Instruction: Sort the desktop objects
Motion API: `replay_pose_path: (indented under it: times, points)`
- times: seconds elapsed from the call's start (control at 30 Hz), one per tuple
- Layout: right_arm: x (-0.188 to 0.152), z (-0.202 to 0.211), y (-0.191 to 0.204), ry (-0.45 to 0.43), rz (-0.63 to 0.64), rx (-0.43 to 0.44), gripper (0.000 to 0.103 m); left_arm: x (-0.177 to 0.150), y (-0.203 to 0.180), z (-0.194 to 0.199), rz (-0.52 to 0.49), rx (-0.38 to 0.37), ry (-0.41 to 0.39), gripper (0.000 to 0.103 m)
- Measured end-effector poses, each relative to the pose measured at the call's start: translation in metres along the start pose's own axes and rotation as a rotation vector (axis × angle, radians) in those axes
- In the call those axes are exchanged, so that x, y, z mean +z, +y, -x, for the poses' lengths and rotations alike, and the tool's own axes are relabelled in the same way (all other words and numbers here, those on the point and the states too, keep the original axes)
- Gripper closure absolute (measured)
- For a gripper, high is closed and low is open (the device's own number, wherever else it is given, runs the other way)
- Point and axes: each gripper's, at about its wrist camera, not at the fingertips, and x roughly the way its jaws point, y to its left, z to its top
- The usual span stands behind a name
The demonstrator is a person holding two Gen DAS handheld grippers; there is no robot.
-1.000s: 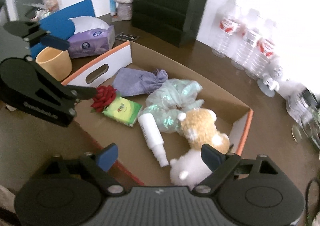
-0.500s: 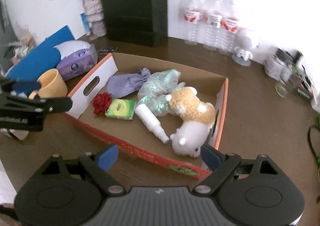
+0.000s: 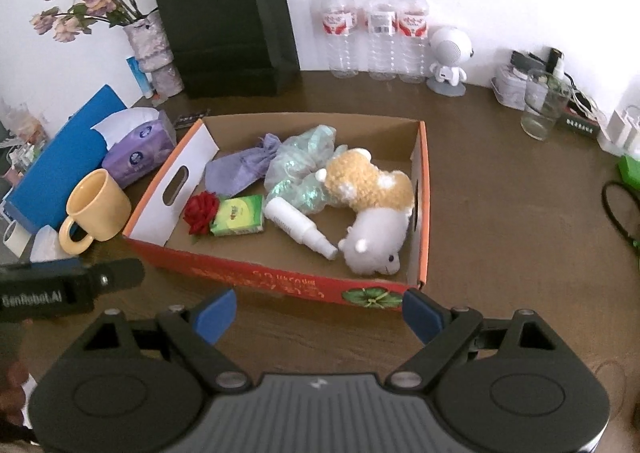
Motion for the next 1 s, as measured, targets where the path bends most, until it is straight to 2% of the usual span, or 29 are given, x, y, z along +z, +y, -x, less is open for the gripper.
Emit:
replay_pose_path:
  times: [0.37,1.0]
  points:
    - [-0.001,0.009,0.003,-0.015,-0.005,-0.018,0.013,-0.008,-0.002,0.008,-0.027,0.043,-0.012,0.0]
    - [-0.001,0.01,0.004,-0.017,-0.011,-0.032,0.013,-0.007,-0.004,0.008,-0.039,0.037,-0.012,0.0]
